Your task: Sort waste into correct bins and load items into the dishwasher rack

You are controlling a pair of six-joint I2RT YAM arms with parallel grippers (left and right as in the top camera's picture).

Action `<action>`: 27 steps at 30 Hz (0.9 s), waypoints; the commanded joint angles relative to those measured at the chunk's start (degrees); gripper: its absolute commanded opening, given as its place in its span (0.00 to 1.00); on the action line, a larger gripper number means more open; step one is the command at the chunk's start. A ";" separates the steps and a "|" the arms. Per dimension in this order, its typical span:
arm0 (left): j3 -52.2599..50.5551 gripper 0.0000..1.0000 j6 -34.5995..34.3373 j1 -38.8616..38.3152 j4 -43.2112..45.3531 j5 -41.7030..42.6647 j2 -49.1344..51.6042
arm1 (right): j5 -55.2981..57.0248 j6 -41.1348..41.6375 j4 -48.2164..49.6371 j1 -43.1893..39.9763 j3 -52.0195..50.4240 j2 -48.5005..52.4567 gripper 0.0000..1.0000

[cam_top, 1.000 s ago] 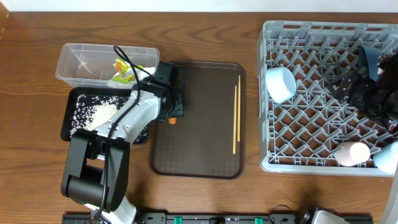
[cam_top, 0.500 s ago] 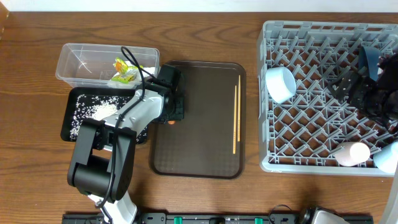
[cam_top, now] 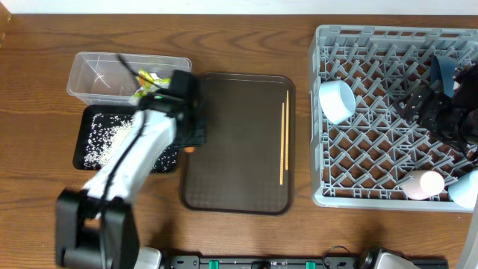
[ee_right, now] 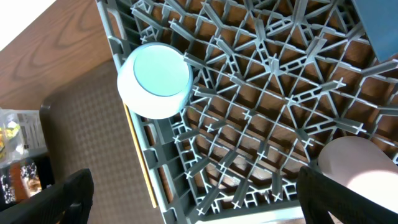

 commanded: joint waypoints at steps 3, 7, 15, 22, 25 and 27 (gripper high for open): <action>0.02 0.19 -4.31 6.54 -3.19 -6.40 -1.27 | -0.20 -0.20 0.04 -0.37 0.48 0.17 0.96; -4.15 0.11 -14.58 11.80 0.35 -6.38 -1.25 | -0.20 -0.17 0.04 -0.35 0.48 0.15 0.96; -11.98 0.13 -27.08 17.16 11.67 -6.32 -1.22 | -0.22 -0.17 -0.07 -0.35 0.48 0.15 0.96; -12.33 0.72 -24.09 17.16 12.85 -1.66 -1.36 | -0.20 -0.20 -0.13 -0.37 0.48 0.17 0.96; -10.34 0.72 -20.59 17.11 10.03 0.35 -1.95 | -0.20 -0.20 -0.13 -0.37 0.48 0.15 0.97; -8.33 0.72 -17.57 16.92 7.65 1.51 -3.02 | -0.20 -0.20 -0.13 -0.37 0.48 0.17 0.96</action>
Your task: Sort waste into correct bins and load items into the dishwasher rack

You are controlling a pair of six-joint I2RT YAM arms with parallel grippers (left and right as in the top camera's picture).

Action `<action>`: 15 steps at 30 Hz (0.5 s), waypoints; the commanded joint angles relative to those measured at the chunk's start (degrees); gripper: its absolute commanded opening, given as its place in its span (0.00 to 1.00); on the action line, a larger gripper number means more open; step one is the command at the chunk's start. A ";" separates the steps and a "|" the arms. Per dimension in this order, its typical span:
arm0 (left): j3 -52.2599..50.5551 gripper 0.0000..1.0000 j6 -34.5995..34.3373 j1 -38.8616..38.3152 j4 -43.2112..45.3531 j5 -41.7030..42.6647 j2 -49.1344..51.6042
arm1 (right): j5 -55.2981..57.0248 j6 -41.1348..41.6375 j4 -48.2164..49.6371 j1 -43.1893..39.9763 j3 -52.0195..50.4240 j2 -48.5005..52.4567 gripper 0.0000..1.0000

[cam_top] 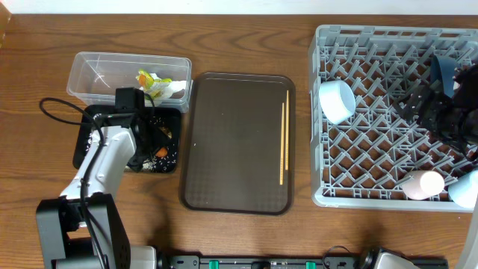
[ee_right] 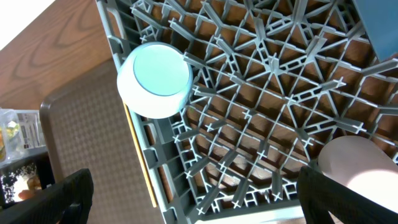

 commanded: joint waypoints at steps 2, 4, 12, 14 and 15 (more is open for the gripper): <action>6.27 0.72 7.85 -0.57 -4.04 3.98 -3.17 | -0.20 -0.17 0.00 -0.37 0.48 0.17 0.97; 9.42 0.72 13.11 -2.12 -4.87 6.32 -4.79 | -0.22 -0.17 0.04 -0.37 0.48 0.17 0.96; 14.43 0.71 31.17 -18.60 3.54 12.31 -6.99 | -0.22 -0.15 0.52 -0.37 0.48 0.15 0.96; 14.43 0.71 31.36 -24.02 6.49 12.31 -5.27 | -0.22 -0.15 0.48 -0.35 0.48 0.17 0.96; 14.43 0.71 31.36 -26.51 7.67 12.31 -4.24 | -0.22 -0.15 0.44 -0.35 0.48 0.15 0.96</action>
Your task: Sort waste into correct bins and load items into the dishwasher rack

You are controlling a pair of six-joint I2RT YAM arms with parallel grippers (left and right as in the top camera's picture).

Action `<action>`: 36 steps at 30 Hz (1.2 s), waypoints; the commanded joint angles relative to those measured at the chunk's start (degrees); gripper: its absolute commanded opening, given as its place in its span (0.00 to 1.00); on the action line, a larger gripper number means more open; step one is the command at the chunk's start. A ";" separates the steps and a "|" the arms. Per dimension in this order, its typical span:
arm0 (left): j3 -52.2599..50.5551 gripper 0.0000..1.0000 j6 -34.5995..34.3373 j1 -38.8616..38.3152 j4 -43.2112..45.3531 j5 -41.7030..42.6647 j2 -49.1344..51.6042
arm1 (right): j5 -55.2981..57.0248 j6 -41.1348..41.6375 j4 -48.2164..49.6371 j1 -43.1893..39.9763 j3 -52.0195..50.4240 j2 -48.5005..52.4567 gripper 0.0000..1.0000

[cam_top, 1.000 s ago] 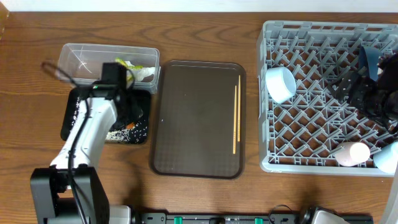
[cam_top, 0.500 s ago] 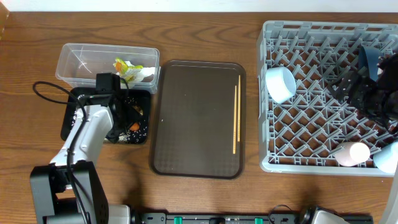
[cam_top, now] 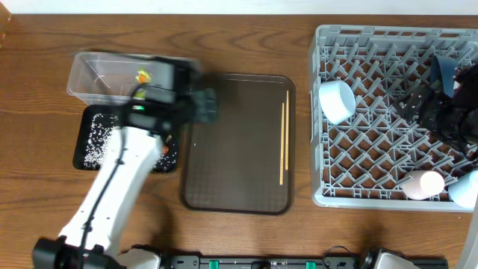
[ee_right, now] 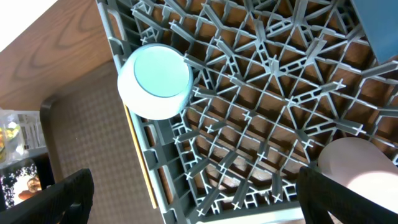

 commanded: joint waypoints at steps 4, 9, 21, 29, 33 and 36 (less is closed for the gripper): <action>0.09 0.65 4.83 -15.13 5.86 1.33 8.61 | -0.22 -0.15 -0.33 -0.35 0.48 0.17 0.96; 0.09 0.56 1.49 -23.61 10.84 -1.81 16.65 | -0.22 -0.15 -0.72 -0.35 0.48 0.17 0.96; 0.26 0.55 -2.86 -18.45 6.03 -10.08 8.85 | -4.39 -1.11 -0.17 13.03 -1.31 0.39 0.89; 0.26 0.75 -2.62 -4.31 -1.66 -9.09 2.58 | 3.85 14.21 15.69 39.30 -12.24 5.90 0.84; 0.26 0.90 -2.62 2.62 -6.60 -6.08 1.66 | 12.70 22.03 20.63 46.84 -15.28 13.16 0.82; 0.26 0.94 -2.64 6.40 -9.60 -3.30 1.60 | 13.68 22.80 22.25 48.28 -15.28 18.27 0.80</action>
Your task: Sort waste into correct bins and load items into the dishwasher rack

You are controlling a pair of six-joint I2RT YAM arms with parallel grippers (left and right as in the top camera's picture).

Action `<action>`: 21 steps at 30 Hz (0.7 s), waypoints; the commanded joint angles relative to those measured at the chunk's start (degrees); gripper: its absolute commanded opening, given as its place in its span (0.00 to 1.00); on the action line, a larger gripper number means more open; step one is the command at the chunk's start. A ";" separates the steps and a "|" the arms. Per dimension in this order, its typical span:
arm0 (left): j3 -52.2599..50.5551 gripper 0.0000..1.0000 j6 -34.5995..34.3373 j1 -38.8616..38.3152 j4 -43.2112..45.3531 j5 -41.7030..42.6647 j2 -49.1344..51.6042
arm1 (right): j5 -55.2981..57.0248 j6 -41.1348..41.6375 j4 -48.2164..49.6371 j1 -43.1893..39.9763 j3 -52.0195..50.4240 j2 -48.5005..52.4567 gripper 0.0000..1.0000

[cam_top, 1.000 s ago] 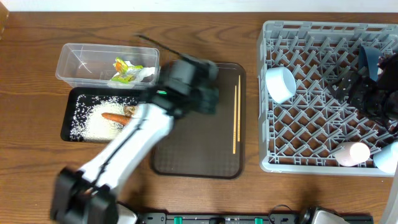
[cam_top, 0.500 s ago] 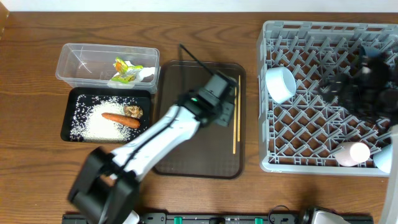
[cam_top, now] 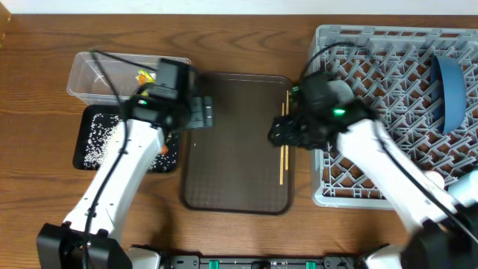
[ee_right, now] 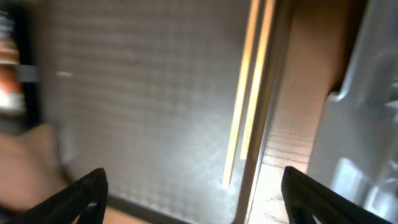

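Observation:
Two pale chopsticks (cam_top: pixel 283 153) lie along the right side of the dark tray (cam_top: pixel 231 164). My right gripper (cam_top: pixel 279 134) hovers just above them, close to the tray's right rim. In the right wrist view the chopsticks (ee_right: pixel 249 93) run between its fingers (ee_right: pixel 84 196), which stand wide open with nothing in them; the gripper (ee_right: pixel 193 190) is low over the tray (ee_right: pixel 137 93). My left gripper (cam_top: pixel 199 112) hangs over the tray's left edge; its jaws are blurred. The grey dishwasher rack (cam_top: pixel 388 52) stands at the right.
A clear bin (cam_top: pixel 93 71) with a yellow wrapper stands at the back left. In front of it a black bin (cam_top: pixel 101 142) holds white grains and an orange scrap (cam_top: pixel 163 149). In the rack are a blue bowl (cam_top: pixel 448 86) and cups at the front right corner.
My right arm has left its place over the rack and now hangs over the tray's right side at the chopsticks, fingers wide open. My left gripper is still at the tray's left edge.
My left gripper was at the tray's left edge with a bit of orange under it. Then it was over the black bin, where an orange scrap lay. Then it was back at the tray. My right arm stayed over the rack until now.

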 commanded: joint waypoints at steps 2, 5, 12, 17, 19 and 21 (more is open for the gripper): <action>0.24 0.95 0.00 4.07 -2.67 3.54 -0.98 | 5.31 5.20 1.75 0.79 -0.13 4.81 0.75; 0.24 0.96 0.00 5.44 -2.99 3.52 -0.96 | 4.76 5.75 3.43 0.70 -0.13 7.67 0.63; 0.22 0.98 0.00 5.60 -2.97 3.13 -0.96 | -0.48 6.97 7.37 0.98 -0.13 12.50 0.41; 0.22 0.98 0.00 5.60 -2.95 3.13 -0.96 | 1.68 9.31 8.09 1.16 -0.13 15.85 0.40; 0.22 0.98 -0.02 5.60 -2.95 3.13 -0.96 | 2.49 9.25 8.37 1.09 -0.13 16.63 0.41; 0.22 0.98 -0.02 5.60 -2.95 3.13 -0.96 | 2.86 9.20 9.01 1.09 -0.13 16.96 0.42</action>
